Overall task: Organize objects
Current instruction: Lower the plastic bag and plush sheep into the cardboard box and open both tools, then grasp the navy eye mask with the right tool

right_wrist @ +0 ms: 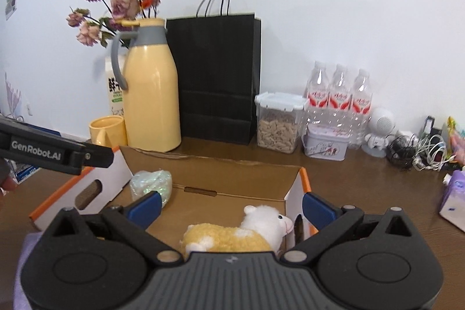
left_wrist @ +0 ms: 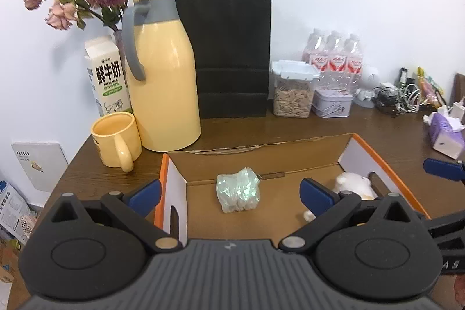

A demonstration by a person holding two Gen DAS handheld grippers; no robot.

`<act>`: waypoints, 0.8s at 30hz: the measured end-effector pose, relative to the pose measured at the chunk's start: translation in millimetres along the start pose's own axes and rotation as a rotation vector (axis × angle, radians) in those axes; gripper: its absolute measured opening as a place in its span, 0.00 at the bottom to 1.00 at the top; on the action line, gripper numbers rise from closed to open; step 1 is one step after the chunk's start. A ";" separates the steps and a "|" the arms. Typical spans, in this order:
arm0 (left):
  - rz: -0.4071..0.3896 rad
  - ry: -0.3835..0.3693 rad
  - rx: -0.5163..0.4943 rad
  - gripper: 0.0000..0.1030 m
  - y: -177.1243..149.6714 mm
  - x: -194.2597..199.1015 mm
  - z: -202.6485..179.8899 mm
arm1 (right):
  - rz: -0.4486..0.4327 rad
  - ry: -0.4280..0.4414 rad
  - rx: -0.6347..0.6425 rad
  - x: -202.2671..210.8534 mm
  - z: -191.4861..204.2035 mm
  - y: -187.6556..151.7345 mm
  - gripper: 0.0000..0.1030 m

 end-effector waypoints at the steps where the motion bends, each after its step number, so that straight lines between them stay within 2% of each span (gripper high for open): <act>1: -0.010 0.003 -0.004 1.00 -2.4 7.0 -0.6 | -0.010 -0.002 0.003 7.6 0.8 -0.8 1.00; 15: -0.116 0.021 0.022 1.00 -61.0 93.0 6.7 | -0.090 -0.005 0.007 103.8 11.9 -36.3 1.00; 20: -0.140 0.028 0.060 1.00 -92.2 114.7 11.2 | -0.080 -0.003 -0.009 123.8 13.2 -60.4 1.00; 24: -0.150 0.025 0.068 1.00 -118.2 127.2 9.8 | -0.030 -0.010 -0.022 127.1 14.0 -84.3 1.00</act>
Point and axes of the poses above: each gripper's, at about its wrist camera, not at the fingertips, and x roughly against the way its jaws point, z to its left, y to its top, the point moved 1 cm from there along -x, roughly the way its jaws point, and after that the axes turned 1 degree about z, right-handed, at the moved point
